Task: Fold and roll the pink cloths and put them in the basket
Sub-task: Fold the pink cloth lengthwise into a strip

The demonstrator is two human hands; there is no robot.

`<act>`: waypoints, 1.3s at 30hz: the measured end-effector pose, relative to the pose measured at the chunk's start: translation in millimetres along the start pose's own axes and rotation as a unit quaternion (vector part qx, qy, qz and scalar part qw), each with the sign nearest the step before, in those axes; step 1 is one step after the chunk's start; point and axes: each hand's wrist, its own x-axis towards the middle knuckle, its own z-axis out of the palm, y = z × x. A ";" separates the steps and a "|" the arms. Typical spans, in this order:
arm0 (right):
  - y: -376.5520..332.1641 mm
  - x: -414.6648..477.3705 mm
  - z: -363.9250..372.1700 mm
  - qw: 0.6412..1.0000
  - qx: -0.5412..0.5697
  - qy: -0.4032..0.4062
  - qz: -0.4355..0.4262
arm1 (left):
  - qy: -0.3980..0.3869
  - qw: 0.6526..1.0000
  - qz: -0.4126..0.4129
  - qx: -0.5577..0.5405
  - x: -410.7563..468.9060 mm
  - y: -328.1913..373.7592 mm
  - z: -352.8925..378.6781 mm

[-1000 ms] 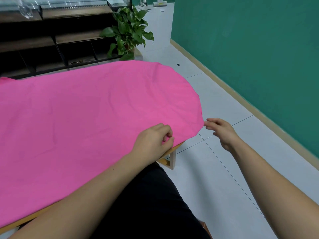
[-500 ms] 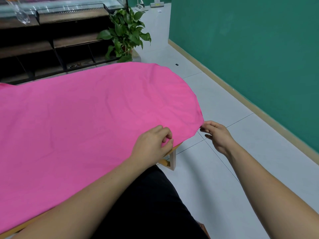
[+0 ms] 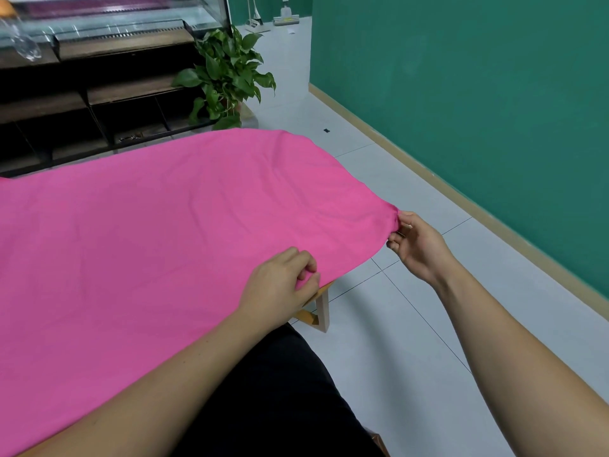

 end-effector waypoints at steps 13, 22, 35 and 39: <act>-14.7 -5.2 -15.6 0.858 -0.496 0.066 -0.120 | 0.001 1.000 0.001 0.003 -0.5 1.2 0.7; -21.5 1.0 -8.2 0.974 -0.207 0.078 -0.044 | -0.001 1.000 0.003 0.008 -0.2 0.9 1.3; -23.0 7.1 -15.6 0.815 -0.567 0.008 -0.118 | -0.007 1.000 0.002 0.002 -0.5 0.7 -0.1; -24.4 14.7 -32.8 0.691 -0.699 0.049 -0.175 | -0.005 1.000 0.003 0.003 -0.9 0.7 -0.1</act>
